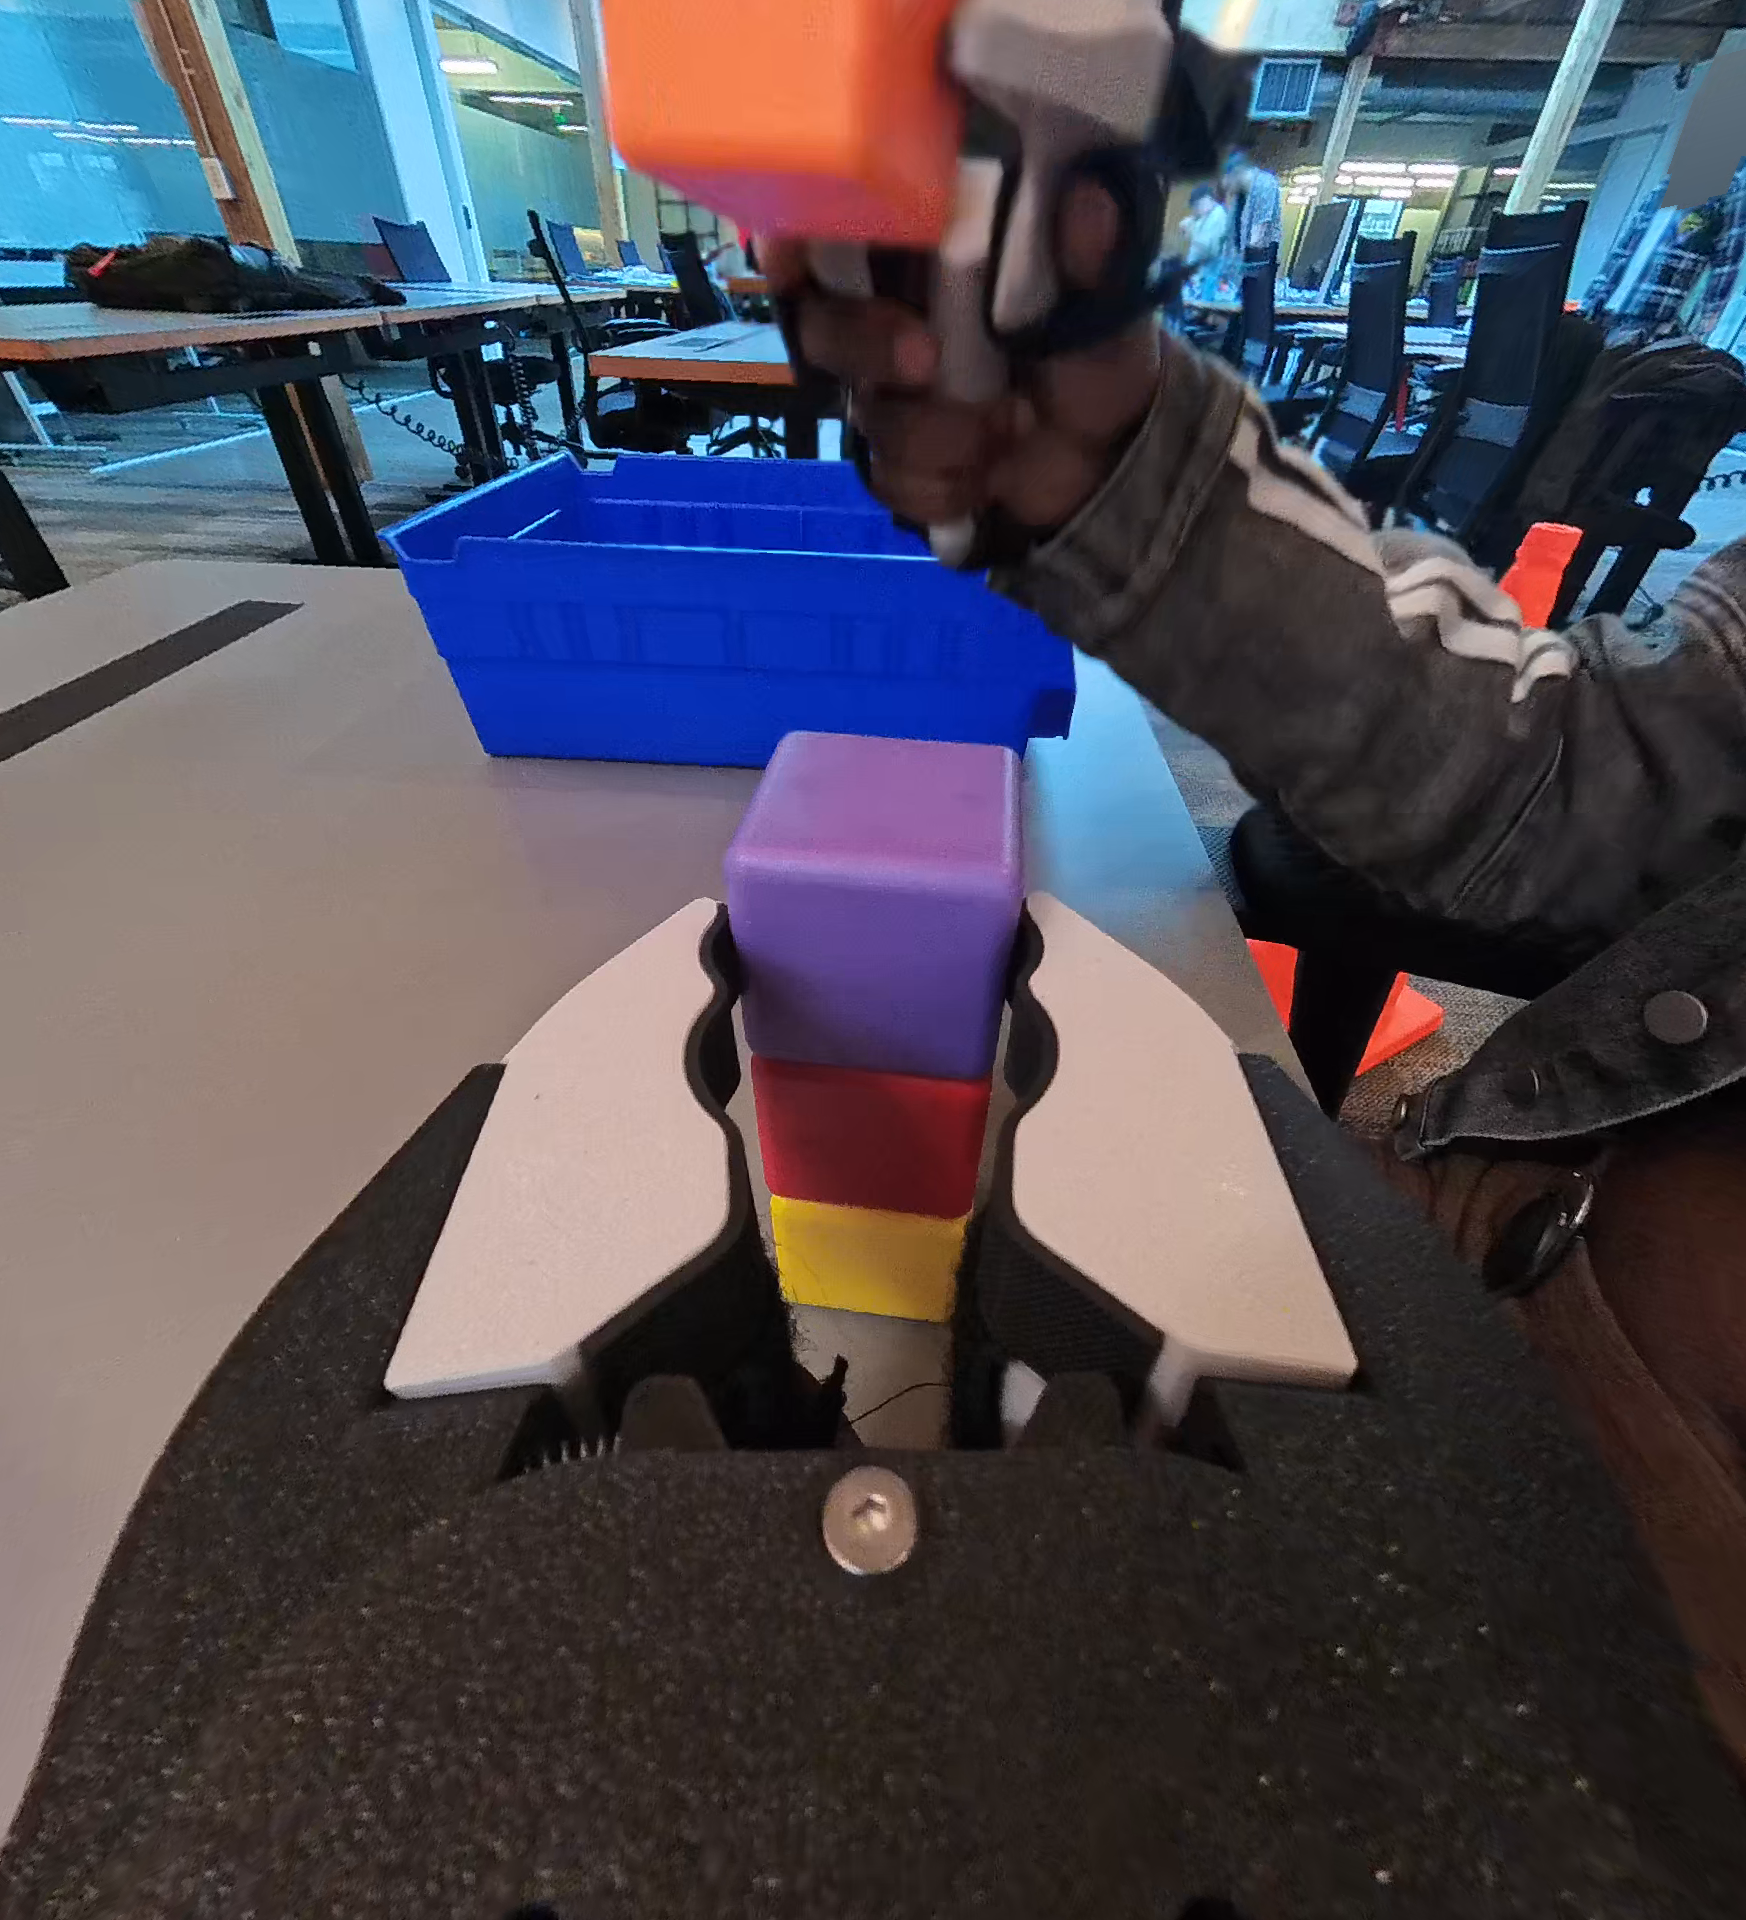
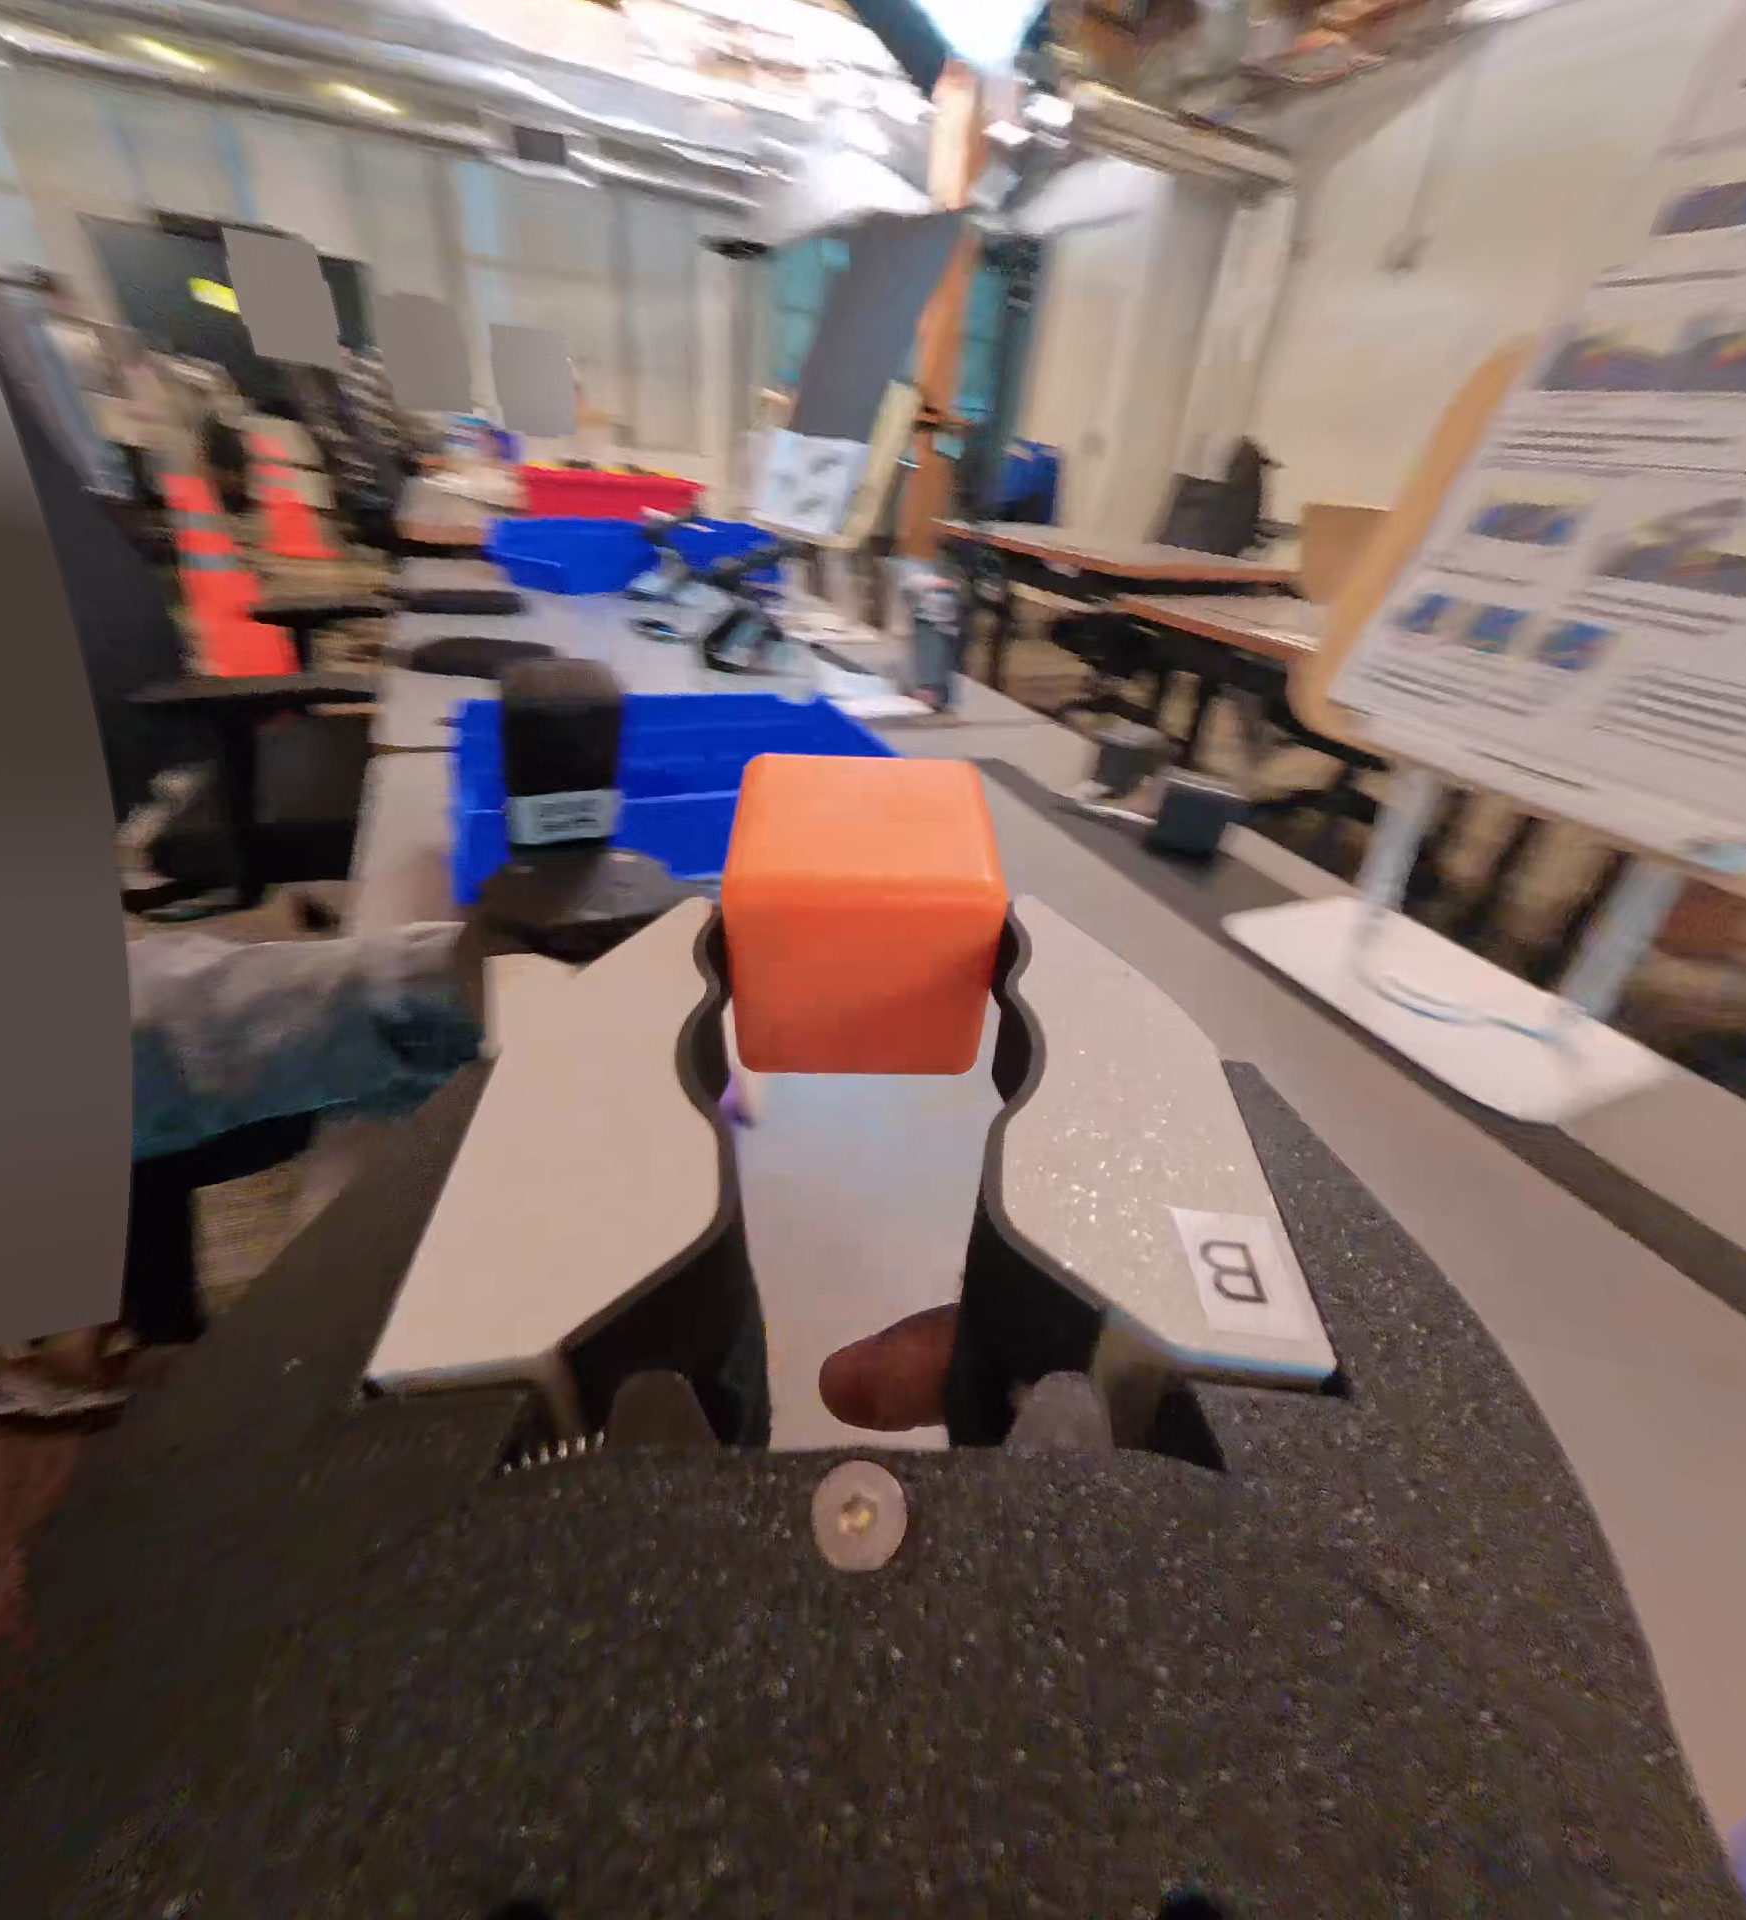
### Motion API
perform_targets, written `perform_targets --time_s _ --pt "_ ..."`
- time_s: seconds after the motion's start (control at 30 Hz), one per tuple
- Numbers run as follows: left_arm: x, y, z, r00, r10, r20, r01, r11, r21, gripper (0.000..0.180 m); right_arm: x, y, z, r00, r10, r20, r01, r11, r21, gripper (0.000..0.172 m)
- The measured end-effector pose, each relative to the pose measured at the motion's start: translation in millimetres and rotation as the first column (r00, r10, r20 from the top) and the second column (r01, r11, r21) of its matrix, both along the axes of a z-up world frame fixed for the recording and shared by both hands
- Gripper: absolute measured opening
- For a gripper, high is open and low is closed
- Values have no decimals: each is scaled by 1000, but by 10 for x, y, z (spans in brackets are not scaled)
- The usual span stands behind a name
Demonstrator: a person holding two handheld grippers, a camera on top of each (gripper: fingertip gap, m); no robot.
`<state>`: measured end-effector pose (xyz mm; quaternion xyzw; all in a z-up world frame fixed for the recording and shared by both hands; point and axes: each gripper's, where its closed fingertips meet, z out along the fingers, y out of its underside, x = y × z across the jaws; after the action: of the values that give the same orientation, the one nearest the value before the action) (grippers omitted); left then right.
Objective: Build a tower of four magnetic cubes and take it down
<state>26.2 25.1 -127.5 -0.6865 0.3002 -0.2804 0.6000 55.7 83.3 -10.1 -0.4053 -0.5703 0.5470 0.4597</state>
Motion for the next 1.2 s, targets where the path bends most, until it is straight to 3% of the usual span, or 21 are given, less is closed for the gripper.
perform_targets --time_s 0.1,0.23,0.3,0.47,0.67,0.77,1.2 --pt "18 9 -2 1000 1 -8 -1 1000 -2 49 247 579 78 950 -292 109 289 956 46 49" --pt "19 10 -2 1000 6 -11 -6 1000 -4 49 638 1250 -47 798 -531 284 546 837 33 49" --pt "20 11 -2 1000 8 -14 -8 1000 -4 49 825 1596 -242 684 -628 371 654 753 70 49" --pt "20 12 -3 1000 11 -15 -11 1000 -4 49 1056 2258 -964 459 -684 566 784 612 103 49" --pt "22 17 -2 1000 12 -13 -12 1000 -1 49 1032 2565 -1585 296 -656 694 809 559 183 49" --pt "22 18 -2 1000 12 -13 -12 1000 0 49 1010 2658 -1723 263 -683 681 826 525 206 49" --pt "25 20 -2 1000 10 -12 -10 1000 1 49 1014 2618 -1975 203 -631 749 827 520 215 49"
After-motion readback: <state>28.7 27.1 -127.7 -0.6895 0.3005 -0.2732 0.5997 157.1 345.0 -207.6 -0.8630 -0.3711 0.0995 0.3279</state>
